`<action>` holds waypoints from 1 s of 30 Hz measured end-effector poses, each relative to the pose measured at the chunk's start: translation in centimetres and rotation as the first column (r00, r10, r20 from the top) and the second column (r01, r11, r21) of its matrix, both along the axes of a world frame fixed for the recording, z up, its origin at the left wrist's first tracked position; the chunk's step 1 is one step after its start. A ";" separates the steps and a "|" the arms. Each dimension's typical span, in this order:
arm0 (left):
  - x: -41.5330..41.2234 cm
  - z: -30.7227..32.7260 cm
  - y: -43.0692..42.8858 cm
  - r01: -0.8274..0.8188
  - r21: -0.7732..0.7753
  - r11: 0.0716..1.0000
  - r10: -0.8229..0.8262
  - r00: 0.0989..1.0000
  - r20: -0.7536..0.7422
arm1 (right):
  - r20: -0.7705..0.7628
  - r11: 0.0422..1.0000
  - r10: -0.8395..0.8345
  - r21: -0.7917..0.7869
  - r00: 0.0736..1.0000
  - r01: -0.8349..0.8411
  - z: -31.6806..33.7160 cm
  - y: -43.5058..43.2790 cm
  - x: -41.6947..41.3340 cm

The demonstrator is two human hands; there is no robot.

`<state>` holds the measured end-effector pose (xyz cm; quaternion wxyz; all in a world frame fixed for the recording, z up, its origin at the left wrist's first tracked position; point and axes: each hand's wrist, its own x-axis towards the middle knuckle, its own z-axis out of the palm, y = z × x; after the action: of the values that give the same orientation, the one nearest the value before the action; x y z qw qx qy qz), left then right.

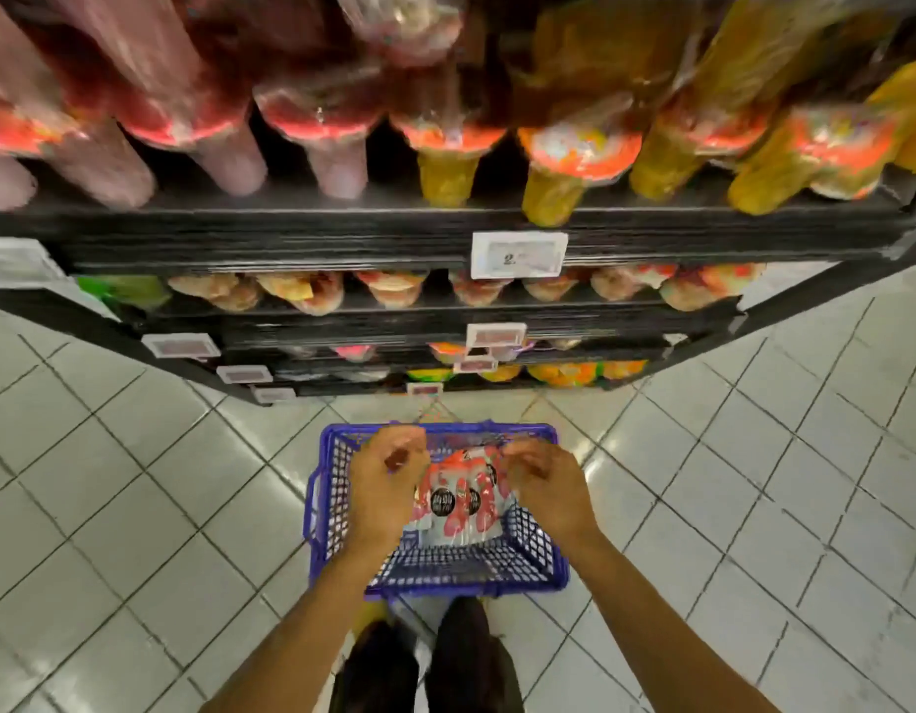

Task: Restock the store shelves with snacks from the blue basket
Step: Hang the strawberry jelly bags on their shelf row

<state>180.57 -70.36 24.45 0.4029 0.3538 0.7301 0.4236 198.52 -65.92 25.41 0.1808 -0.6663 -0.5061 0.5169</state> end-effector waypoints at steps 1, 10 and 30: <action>-0.5 -2.9 -1.1 -0.004 -0.042 0.999 0.004 1.000 0.000 | 0.012 0.998 -0.014 -0.054 1.000 0.015 -2.7 -0.7 0.1; -3.9 -31.2 -6.8 0.162 -0.557 0.814 -0.258 0.961 -0.097 | 0.275 0.915 -0.065 -0.367 0.959 0.167 -29.4 -4.4 1.7; -3.6 -55.5 -7.4 0.132 -0.748 0.650 0.116 0.956 0.269 | 0.387 0.830 0.094 -0.539 0.917 0.142 -53.8 -9.7 -3.3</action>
<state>176.94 -77.72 -31.09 0.6190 0.0892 0.7703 0.1247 195.22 -75.61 -28.43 -0.1207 -0.7870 -0.3506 0.4931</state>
